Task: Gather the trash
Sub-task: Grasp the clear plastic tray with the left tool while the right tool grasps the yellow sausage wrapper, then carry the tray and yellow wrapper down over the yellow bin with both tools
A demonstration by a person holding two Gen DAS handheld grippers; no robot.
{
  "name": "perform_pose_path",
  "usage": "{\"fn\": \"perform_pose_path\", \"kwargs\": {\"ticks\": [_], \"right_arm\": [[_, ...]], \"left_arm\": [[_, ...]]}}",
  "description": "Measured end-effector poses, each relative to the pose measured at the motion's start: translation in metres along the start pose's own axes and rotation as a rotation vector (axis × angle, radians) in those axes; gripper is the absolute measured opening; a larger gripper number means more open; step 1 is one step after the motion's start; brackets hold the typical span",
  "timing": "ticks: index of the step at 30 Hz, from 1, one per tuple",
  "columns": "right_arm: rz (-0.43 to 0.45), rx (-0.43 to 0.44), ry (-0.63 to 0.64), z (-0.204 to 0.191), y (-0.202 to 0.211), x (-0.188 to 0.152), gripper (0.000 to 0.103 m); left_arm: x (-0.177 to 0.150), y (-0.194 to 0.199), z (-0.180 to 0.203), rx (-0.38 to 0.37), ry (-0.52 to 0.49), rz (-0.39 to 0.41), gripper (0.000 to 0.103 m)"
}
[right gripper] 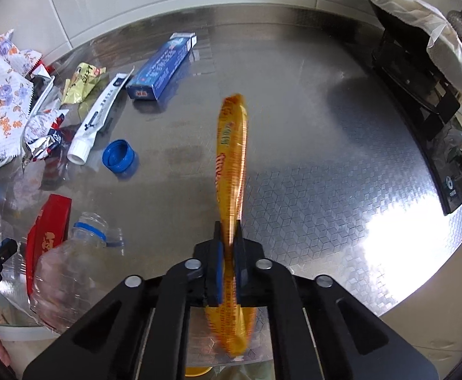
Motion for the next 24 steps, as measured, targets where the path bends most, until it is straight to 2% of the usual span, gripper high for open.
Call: {"fn": "perform_pose_path", "kwargs": {"ticks": [8,24], "right_arm": [[0.053,0.021,0.002,0.000,0.027,0.003,0.002],[0.117,0.064,0.024,-0.009,0.070,-0.014,0.001]], "left_arm": [[0.003,0.013,-0.009,0.007,0.008,0.025,0.010],[0.004,0.040,-0.009,0.007,-0.083,0.080,0.010]]}}
Point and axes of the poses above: each gripper's, at about its wrist camera, not at the fingertips, and y roughly against the way its jaws point, z to its right, x to its top, the point moved 7 cm from there along -y, roughly the way its jaws point, and after that the axes turned 11 degrees about -y, right-handed, at the moved point
